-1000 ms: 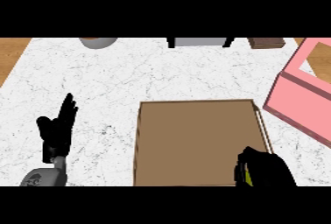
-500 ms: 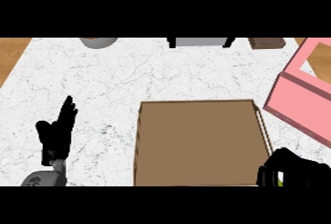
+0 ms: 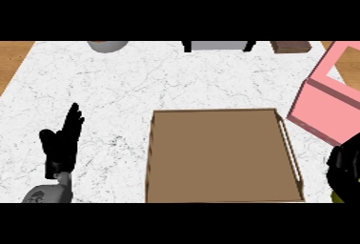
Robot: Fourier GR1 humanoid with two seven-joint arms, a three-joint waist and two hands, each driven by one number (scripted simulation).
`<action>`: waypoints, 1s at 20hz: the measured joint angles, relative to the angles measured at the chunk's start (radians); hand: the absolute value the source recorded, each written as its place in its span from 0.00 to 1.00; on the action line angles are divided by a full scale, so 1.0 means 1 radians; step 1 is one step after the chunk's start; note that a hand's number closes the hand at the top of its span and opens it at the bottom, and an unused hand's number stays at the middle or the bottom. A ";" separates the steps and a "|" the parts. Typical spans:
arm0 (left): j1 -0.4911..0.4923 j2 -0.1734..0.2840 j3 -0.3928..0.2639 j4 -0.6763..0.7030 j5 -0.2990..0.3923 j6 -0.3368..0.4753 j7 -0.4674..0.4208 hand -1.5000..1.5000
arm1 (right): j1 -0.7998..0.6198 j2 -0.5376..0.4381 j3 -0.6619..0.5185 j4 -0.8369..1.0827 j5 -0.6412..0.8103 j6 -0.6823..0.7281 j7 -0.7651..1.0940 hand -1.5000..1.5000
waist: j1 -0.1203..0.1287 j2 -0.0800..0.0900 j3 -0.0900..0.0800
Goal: Pick the pear from the tray and place it in the cardboard box
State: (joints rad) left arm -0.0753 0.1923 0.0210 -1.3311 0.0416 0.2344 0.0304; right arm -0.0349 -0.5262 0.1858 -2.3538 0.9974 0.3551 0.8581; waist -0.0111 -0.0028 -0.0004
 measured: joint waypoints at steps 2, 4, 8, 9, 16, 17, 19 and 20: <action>-0.012 0.007 0.010 0.001 0.008 -0.008 0.007 0.50 | -0.034 -0.003 -0.089 0.019 -0.026 0.012 -0.040 1.00 | 0.000 0.000 0.000; -0.003 0.006 0.006 0.007 0.006 -0.016 -0.004 0.50 | -0.054 0.005 -0.170 0.045 -0.074 0.001 -0.088 1.00 | 0.001 0.001 0.001; 0.005 0.001 0.008 0.002 0.008 -0.024 -0.007 0.50 | -0.072 -0.007 -0.352 0.109 -0.250 -0.003 -0.212 1.00 | 0.004 0.001 0.001; -0.004 0.001 0.009 0.006 0.008 -0.025 -0.002 0.50 | -0.076 -0.006 -0.380 0.138 -0.273 -0.010 -0.244 1.00 | 0.005 0.002 0.001; -0.038 -0.013 0.009 0.034 -0.008 -0.020 0.000 0.50 | -0.176 -0.062 -0.520 0.512 -0.350 -0.090 -0.513 1.00 | 0.017 0.006 0.001; -0.038 -0.017 0.008 0.028 -0.009 -0.017 0.005 0.50 | -0.194 -0.061 -0.517 0.573 -0.338 -0.116 -0.546 1.00 | 0.019 0.006 0.001; -0.015 -0.008 0.009 -0.008 -0.005 -0.027 0.017 0.50 | -0.236 -0.071 -0.523 0.692 -0.332 -0.149 -0.610 1.00 | 0.025 0.006 0.001; -0.020 -0.010 0.008 -0.008 -0.005 -0.028 0.018 0.50 | -0.243 -0.074 -0.518 0.752 -0.310 -0.180 -0.650 1.00 | 0.026 0.007 0.001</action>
State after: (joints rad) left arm -0.0958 0.1823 0.0288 -1.3393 0.0362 0.2059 0.0487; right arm -0.2779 -0.6001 -0.3319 -1.6021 0.6877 0.1750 0.2077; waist 0.0147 0.0039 0.0008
